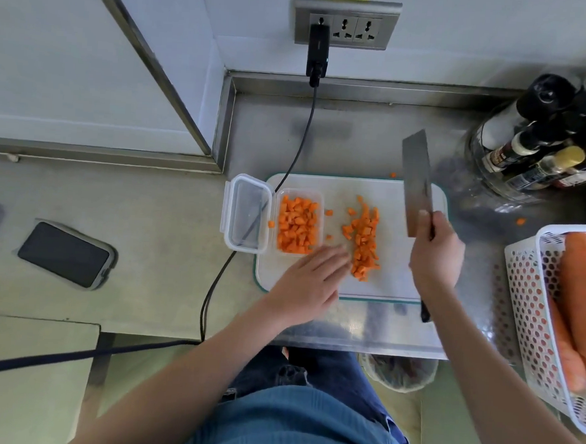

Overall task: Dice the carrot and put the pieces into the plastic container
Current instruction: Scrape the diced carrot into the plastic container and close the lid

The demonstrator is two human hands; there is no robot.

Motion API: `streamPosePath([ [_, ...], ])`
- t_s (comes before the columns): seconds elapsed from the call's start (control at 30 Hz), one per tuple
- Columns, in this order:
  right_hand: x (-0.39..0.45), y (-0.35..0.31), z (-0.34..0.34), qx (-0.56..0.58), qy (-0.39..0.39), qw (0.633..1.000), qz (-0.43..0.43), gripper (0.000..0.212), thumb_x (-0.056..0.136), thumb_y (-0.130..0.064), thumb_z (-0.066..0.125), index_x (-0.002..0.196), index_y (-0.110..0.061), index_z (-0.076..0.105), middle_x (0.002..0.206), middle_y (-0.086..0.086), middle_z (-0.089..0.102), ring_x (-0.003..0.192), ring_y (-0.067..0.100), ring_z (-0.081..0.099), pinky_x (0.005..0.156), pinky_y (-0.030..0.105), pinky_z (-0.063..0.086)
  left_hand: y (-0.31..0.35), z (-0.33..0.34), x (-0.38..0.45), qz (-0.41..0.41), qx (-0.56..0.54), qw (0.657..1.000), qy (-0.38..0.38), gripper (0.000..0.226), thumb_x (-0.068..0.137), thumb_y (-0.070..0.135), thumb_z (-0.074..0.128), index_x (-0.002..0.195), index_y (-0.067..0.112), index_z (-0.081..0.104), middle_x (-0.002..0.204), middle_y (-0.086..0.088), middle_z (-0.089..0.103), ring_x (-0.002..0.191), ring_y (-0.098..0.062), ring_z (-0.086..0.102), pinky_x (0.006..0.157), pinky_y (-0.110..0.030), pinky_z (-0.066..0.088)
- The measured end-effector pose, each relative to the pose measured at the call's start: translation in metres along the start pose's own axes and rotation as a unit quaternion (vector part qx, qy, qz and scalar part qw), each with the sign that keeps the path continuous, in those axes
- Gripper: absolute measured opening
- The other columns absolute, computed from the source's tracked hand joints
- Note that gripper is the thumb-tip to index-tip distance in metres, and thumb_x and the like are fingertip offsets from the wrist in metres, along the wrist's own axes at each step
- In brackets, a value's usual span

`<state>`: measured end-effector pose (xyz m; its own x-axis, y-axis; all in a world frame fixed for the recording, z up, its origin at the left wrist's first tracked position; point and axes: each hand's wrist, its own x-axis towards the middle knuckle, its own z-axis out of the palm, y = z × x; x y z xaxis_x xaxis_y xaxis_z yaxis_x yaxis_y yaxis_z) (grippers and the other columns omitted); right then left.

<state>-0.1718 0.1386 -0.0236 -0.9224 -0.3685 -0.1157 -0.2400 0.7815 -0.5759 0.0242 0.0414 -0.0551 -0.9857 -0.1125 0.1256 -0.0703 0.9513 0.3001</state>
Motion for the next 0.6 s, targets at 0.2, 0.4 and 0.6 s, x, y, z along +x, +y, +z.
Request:
streamPosePath([
  [0.2,0.049,-0.006,-0.009,-0.197,-0.031,0.978,-0.058,0.03,0.103,-0.032,0.031,0.095,-0.009,0.048,0.088,0.021,0.062,0.071,0.035,0.05,0.061,0.037,0.038,0.024,0.023,0.01,-0.103,-0.041,0.992,-0.052,0.056,0.087,0.02,0.046,0.139,-0.003,0.04,0.147,-0.018,0.036,0.137,-0.029,0.033,0.111,-0.039,0.031],
  [0.4,0.025,0.006,-0.003,-0.233,-0.055,0.964,-0.117,0.03,0.103,-0.035,0.03,0.096,-0.011,0.047,0.081,0.018,0.059,0.064,0.033,0.046,0.057,0.035,0.036,0.021,0.029,0.029,-0.232,-0.091,0.967,-0.049,0.064,0.099,0.028,0.031,0.145,-0.003,-0.001,0.155,-0.022,0.001,0.141,-0.026,-0.009,0.117,-0.036,0.013],
  [0.6,-0.008,0.029,0.002,-0.276,-0.099,0.933,-0.207,0.02,0.101,-0.025,0.045,0.093,-0.009,0.054,0.068,0.014,0.061,0.053,0.036,0.06,0.048,0.029,0.035,0.023,0.039,0.046,-0.292,-0.13,0.947,-0.029,0.068,0.097,0.042,0.014,0.148,0.0,-0.003,0.155,-0.016,-0.015,0.143,-0.025,-0.014,0.113,-0.028,-0.006],
])
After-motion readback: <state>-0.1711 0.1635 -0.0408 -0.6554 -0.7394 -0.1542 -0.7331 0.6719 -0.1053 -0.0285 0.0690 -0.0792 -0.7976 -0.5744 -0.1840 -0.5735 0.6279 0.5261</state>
